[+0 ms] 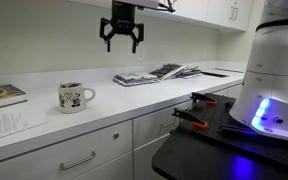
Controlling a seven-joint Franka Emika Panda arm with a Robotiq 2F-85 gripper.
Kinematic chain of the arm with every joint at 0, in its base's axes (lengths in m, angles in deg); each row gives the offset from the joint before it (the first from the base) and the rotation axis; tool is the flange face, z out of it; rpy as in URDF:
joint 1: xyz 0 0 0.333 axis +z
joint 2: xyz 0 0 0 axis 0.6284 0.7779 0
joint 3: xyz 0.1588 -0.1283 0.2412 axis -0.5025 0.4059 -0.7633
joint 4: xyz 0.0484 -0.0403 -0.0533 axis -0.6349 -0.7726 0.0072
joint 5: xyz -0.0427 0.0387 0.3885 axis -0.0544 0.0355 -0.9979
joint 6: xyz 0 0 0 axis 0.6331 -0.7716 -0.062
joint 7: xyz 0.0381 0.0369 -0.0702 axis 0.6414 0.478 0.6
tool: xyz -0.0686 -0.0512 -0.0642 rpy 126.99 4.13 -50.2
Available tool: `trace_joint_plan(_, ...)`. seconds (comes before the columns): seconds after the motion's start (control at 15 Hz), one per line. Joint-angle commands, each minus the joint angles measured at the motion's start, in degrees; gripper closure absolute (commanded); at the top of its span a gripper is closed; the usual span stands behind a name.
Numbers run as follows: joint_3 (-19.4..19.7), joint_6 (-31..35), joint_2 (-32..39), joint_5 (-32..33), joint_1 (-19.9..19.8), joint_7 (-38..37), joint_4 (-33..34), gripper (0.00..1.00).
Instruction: Remove the marker from the mug cup and place it on the counter
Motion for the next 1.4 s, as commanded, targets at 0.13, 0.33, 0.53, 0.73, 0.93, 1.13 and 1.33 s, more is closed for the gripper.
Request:
trace_joint_plan(0.13, 5.8, -2.1, 15.5, 6.2, 4.3, -21.3, 11.6, 0.01)
trace_joint_plan(0.33, 10.4, -2.5, 22.2, 4.4, 10.1, -30.2, 17.4, 0.25)
trace_joint_plan(0.53, 14.3, -2.7, 27.8, 1.1, 15.3, -37.5, 23.4, 0.40)
trace_joint_plan(0.73, 16.6, -2.6, 32.6, -3.8, 18.9, -43.2, 28.6, 0.58)
trace_joint_plan(0.93, 18.1, -2.0, 36.3, -8.7, 21.0, -48.6, 32.5, 0.51)
trace_joint_plan(1.13, 18.8, -0.9, 38.9, -13.0, 21.8, -51.8, 35.0, 0.47)
trace_joint_plan(1.33, 19.3, -0.5, 40.4, -14.9, 21.8, -51.3, 36.8, 0.49)
